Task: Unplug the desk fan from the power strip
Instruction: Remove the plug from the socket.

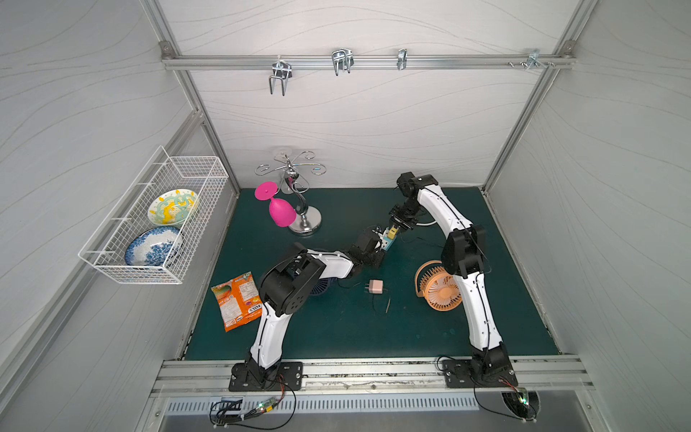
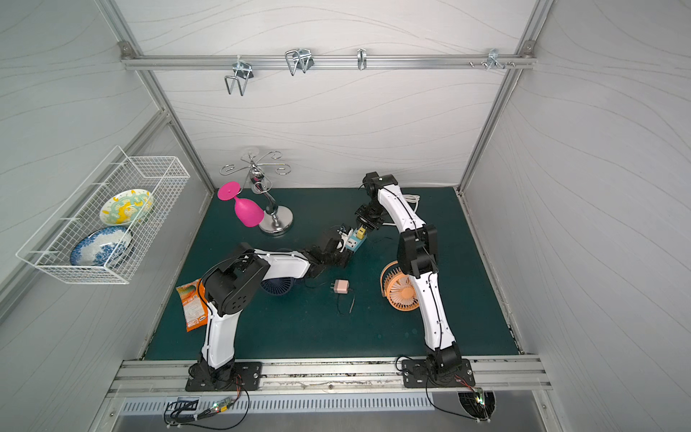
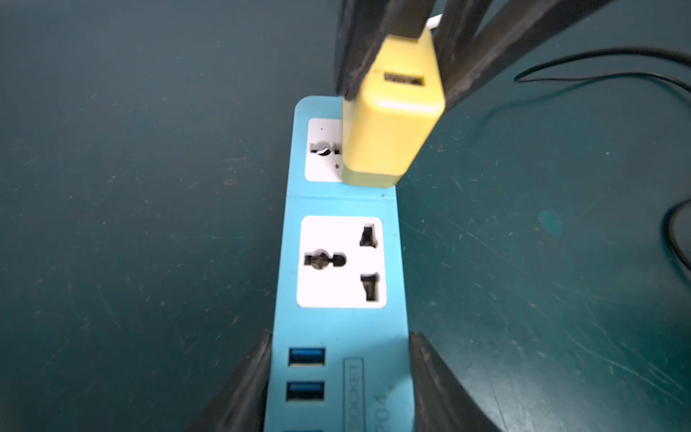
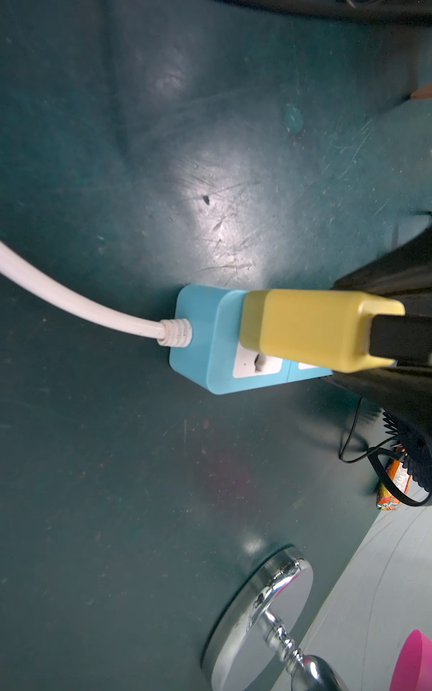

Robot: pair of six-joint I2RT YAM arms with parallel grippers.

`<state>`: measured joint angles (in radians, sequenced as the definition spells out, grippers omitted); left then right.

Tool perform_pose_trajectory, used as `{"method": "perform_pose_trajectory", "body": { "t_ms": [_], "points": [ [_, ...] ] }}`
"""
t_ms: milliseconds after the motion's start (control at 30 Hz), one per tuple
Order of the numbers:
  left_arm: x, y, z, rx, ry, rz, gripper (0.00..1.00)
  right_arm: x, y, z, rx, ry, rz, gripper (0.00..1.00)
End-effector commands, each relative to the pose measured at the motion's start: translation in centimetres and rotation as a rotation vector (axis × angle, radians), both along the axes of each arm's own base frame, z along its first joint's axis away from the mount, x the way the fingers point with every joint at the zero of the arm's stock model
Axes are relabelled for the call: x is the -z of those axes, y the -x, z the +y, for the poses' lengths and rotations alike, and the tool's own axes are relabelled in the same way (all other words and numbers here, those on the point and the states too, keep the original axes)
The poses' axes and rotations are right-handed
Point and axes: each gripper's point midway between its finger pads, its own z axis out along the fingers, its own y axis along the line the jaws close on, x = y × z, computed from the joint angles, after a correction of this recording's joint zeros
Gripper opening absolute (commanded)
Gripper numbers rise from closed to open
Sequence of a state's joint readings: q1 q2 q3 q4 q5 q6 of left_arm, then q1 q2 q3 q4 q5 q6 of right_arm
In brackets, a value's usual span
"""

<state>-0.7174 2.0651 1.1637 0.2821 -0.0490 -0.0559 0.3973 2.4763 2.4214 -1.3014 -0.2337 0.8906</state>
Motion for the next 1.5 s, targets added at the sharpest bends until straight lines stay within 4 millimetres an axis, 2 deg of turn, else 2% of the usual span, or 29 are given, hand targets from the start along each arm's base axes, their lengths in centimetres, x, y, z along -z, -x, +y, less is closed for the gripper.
{"method": "perform_pose_trajectory", "body": {
  "t_ms": [0, 133, 433, 733, 1000, 1100, 1300, 1467],
  "points": [
    [2.6, 2.5, 0.0, 0.048, -0.057, 0.092, 0.12, -2.0, 2.2, 3.0, -0.065, -0.044, -0.019, 0.0],
    [2.5, 2.4, -0.1, 0.048, -0.056, 0.089, 0.12, -2.2, 2.4, 3.4, -0.071, -0.051, -0.024, 0.0],
    [3.0, 3.1, 0.4, 0.042, -0.058, 0.102, 0.11, -2.6, -0.6, -0.4, 0.077, -0.096, -0.007, 0.0],
    [2.8, 2.8, 0.3, 0.042, -0.06, 0.093, 0.11, -3.2, 0.4, 1.6, 0.006, -0.081, -0.038, 0.0],
    [2.7, 2.7, 0.2, 0.042, -0.06, 0.09, 0.11, -2.3, 1.9, 3.2, -0.059, -0.043, -0.036, 0.0],
    [2.7, 2.7, 0.2, 0.04, -0.061, 0.092, 0.11, -2.1, 1.6, 2.9, -0.05, -0.043, -0.034, 0.0],
    [2.9, 2.9, 0.5, 0.04, -0.067, 0.094, 0.11, -2.9, -0.6, 0.1, 0.071, -0.098, -0.027, 0.0],
    [3.0, 2.9, 0.5, 0.041, -0.07, 0.094, 0.11, -2.9, -0.7, 0.5, 0.086, -0.129, -0.012, 0.0]
  ]
}}
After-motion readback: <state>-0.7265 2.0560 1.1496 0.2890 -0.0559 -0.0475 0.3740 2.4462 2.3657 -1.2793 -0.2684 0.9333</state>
